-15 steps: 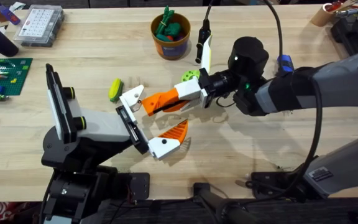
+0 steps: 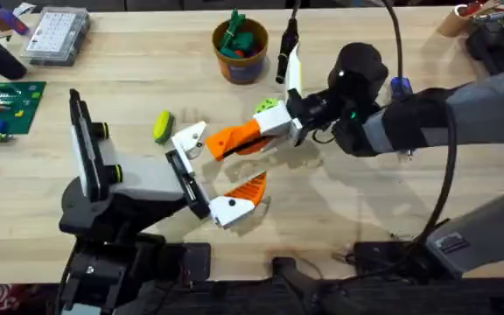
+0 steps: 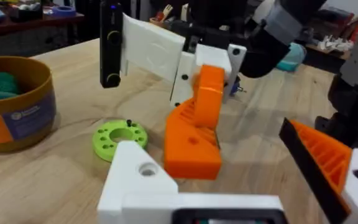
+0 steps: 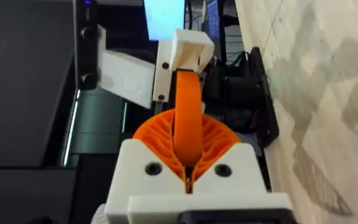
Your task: Pick up the gripper from the table and insert it into the empty holder that is missing its gripper. Then pick up a screw, insert it into the mounting hole, and use the screwdriver to tighten it. Finally, clean up the table by picking up the vegetable and placing it into the bucket.
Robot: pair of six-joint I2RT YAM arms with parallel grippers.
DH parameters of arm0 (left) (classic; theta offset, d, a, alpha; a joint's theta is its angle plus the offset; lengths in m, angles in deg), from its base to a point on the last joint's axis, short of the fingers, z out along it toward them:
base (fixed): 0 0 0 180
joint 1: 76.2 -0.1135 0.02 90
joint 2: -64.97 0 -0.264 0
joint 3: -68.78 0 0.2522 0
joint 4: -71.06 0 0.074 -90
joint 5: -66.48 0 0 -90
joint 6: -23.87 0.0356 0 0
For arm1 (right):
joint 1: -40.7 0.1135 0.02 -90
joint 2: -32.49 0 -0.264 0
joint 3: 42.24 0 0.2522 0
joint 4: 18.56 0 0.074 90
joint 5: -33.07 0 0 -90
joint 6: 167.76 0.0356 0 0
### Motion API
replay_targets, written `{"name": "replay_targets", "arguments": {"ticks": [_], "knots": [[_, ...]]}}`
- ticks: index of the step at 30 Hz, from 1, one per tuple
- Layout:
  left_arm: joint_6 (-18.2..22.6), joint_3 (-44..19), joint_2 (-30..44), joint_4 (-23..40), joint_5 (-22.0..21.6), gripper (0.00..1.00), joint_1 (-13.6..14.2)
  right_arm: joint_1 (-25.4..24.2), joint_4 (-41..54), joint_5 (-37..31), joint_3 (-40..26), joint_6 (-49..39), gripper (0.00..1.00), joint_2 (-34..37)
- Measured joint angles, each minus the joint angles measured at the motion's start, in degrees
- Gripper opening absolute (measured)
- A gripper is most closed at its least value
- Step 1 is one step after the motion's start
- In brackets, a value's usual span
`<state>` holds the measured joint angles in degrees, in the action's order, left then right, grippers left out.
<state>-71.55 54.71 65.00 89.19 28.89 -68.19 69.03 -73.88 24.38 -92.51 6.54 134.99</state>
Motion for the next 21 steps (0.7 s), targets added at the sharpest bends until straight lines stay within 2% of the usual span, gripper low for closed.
{"name": "replay_targets", "arguments": {"ticks": [12, 14, 17, 21], "knots": [[2.8, 0.0, 0.0, 0.6, 3.9, 0.99, 0.0, -2.4, -3.2, 3.1, 0.1, 2.6, 0.02, -1.2], [3.1, 0.0, 0.0, 0.6, 4.3, 0.99, 0.0, -4.4, -4.3, 3.4, 2.3, 2.6, 0.02, -4.0], [3.3, 0.0, 0.0, 0.8, 4.9, 0.99, 0.0, -10.1, -6.4, 3.7, 8.5, 2.4, 0.02, -5.9], [3.9, 0.0, 0.0, 0.8, 5.0, 0.99, 0.0, -10.5, -7.2, 3.7, 9.8, 2.1, 0.02, -5.9]]}}
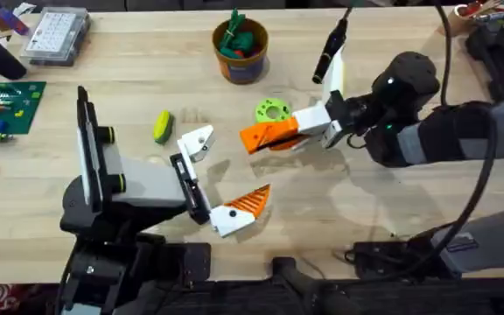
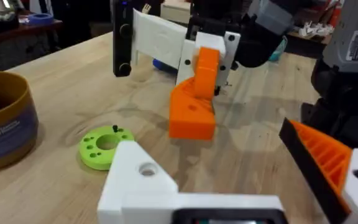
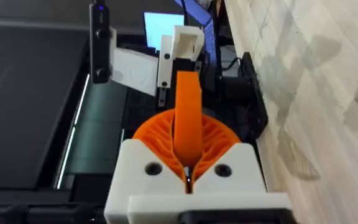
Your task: Pick up the gripper from the table and insert it into the empty holder that is missing its gripper. Then pick up a screw, insert it into the mounting hole, and use the screwdriver to tighten it. Finally, clean up the table by picking up the vegetable and placing it into the bucket.
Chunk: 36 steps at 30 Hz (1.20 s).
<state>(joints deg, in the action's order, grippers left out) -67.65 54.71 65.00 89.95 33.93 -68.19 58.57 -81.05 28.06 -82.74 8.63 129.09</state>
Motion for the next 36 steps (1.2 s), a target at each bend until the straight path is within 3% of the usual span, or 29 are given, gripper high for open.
{"name": "replay_targets", "arguments": {"ticks": [7, 15, 28, 36], "knots": [[0.3, 0.0, 0.0, 0.0, 0.1, 0.99, 0.0, 3.7, 1.4, 0.0, -0.9, -0.8, 0.02, 0.0], [1.5, 0.0, 0.0, 0.2, 1.5, 0.99, 0.0, 7.2, 2.5, -0.1, -6.7, -0.8, 0.02, 0.0], [1.7, 0.0, 0.0, 0.2, 1.5, 0.99, 0.0, 10.2, 2.8, -1.2, -6.9, -2.9, 0.02, 2.1], [1.8, 0.0, 0.0, 0.2, 1.5, 0.99, 0.0, 10.5, 12.8, -2.8, -6.8, -9.0, 0.02, 2.1]]}}
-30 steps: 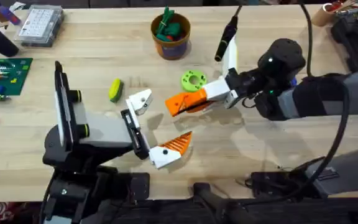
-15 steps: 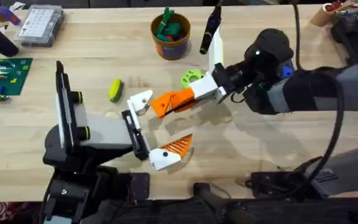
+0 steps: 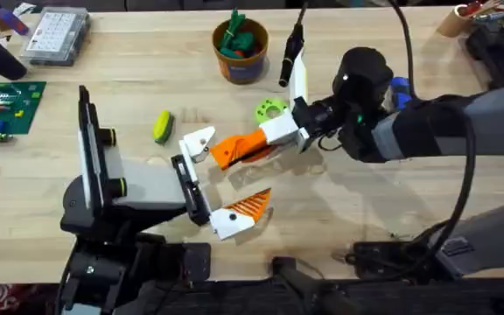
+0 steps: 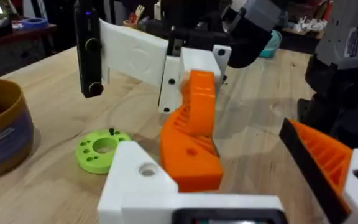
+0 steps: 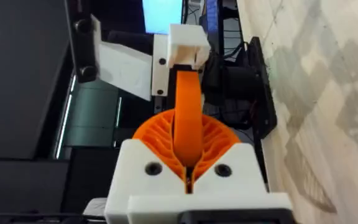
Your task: Pick up the gripper from the table and insert it into the empty holder that is missing its gripper. Then pick up a screw, insert it into the mounting hole, and use the screwdriver to tighten it. Finally, clean up the table by picking up the vegetable and placing it into the bucket.
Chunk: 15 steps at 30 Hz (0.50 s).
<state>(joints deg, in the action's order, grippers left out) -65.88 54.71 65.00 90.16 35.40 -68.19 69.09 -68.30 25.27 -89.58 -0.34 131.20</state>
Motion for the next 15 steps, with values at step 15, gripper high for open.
{"name": "replay_targets", "arguments": {"ticks": [15], "knots": [[0.0, 0.0, 0.0, 0.0, 0.0, 0.99, 0.0, 0.1, 0.3, -1.6, 0.0, -1.4, 0.02, 0.0]]}}
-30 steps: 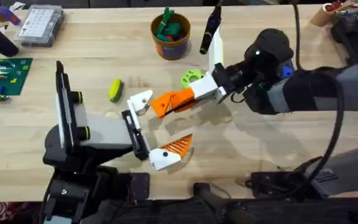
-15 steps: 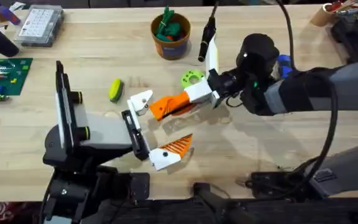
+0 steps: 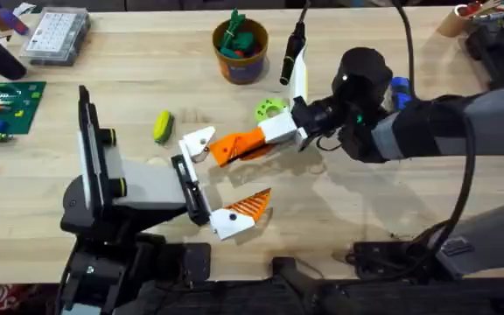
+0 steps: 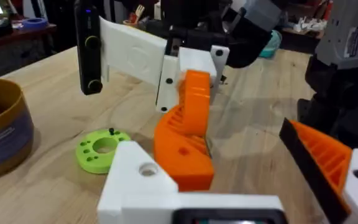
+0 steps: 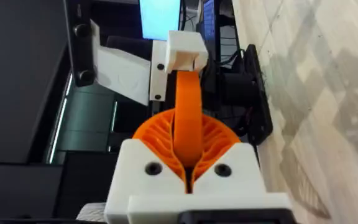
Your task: Pick up the gripper from the table and insert it into the empty holder that is missing its gripper. Then pick up a screw, insert it into the mounting hole, and use the screwdriver to tighten it. Finally, clean up the table by picking up the vegetable and placing it into the bucket.
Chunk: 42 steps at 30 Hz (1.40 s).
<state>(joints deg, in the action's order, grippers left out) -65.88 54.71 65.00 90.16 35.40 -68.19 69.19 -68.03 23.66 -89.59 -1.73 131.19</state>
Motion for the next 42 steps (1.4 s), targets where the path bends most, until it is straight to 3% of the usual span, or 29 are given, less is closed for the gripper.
{"name": "replay_targets", "arguments": {"ticks": [42], "knots": [[0.2, 0.0, 0.0, -0.1, -1.2, 0.99, -0.1, 1.5, 0.0, -3.3, -1.3, 1.2, 0.02, 0.0]]}}
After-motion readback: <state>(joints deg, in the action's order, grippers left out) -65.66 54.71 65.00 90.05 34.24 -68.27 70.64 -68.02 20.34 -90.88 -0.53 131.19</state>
